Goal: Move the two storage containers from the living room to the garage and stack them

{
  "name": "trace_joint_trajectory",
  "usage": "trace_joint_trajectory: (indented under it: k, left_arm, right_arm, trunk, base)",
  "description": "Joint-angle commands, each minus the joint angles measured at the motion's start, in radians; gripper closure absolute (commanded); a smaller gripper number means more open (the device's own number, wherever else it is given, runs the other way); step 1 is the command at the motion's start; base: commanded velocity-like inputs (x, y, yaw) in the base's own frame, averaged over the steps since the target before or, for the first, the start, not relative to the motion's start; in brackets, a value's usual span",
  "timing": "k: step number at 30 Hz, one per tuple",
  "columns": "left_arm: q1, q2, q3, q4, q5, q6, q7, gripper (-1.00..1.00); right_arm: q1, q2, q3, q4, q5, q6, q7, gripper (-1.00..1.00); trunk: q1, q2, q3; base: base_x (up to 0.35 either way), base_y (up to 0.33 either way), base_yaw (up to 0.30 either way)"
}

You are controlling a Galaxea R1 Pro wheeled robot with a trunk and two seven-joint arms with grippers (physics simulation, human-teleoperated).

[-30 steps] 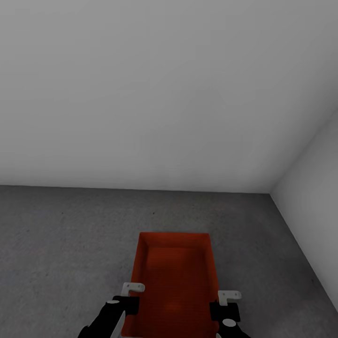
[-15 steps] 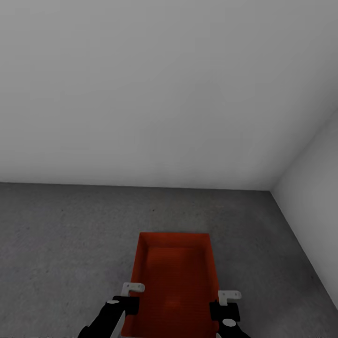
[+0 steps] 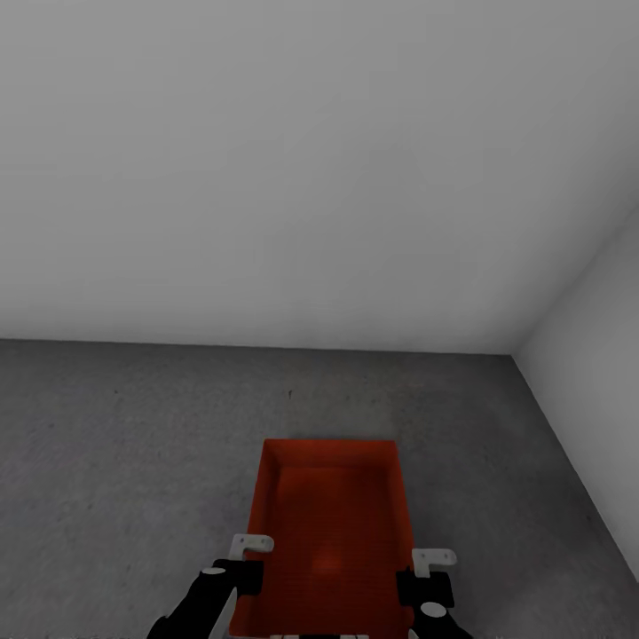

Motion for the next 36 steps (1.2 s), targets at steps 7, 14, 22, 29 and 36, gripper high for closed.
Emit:
trace_joint_trajectory:
  k: [7,14,22,29,36]
  left_arm:
    - [0.001,-0.001,-0.011,-0.003,-0.033,0.003,0.006,1.0]
    - [0.001,-0.001,-0.011,-0.003,-0.033,0.003,0.008,1.0]
    - [0.001,-0.001,-0.011,-0.003,-0.032,0.006,0.01,1.0]
    - [0.001,-0.001,-0.013,-0.003,-0.032,0.006,0.009,1.0]
    - [0.001,-0.001,-0.013,-0.003,-0.031,0.006,0.009,1.0]
  right_arm:
    - [-0.002,-0.001,0.004,-0.001,-0.031,0.001,0.005,1.0]
    - [-0.002,-0.001,0.004,-0.001,-0.031,0.001,0.005,1.0]
    - [-0.002,0.0,0.004,-0.001,-0.031,0.0,0.006,1.0]
    - [-0.002,-0.001,0.004,-0.001,-0.03,-0.003,0.006,1.0]
    - [-0.002,-0.002,0.004,-0.001,-0.029,-0.001,0.006,1.0]
  trunk:
    - [0.0,0.0,-0.012]
    - [0.0,0.0,-0.02]
    - [0.0,0.0,-0.021]
    - [0.0,0.0,-0.021]
    - [0.0,0.0,-0.021]
  base:
    - [0.0,0.0,0.0]
    - [0.0,0.0,0.0]
    - [0.0,0.0,0.0]
    - [0.0,0.0,0.0]
    - [0.0,0.0,0.0]
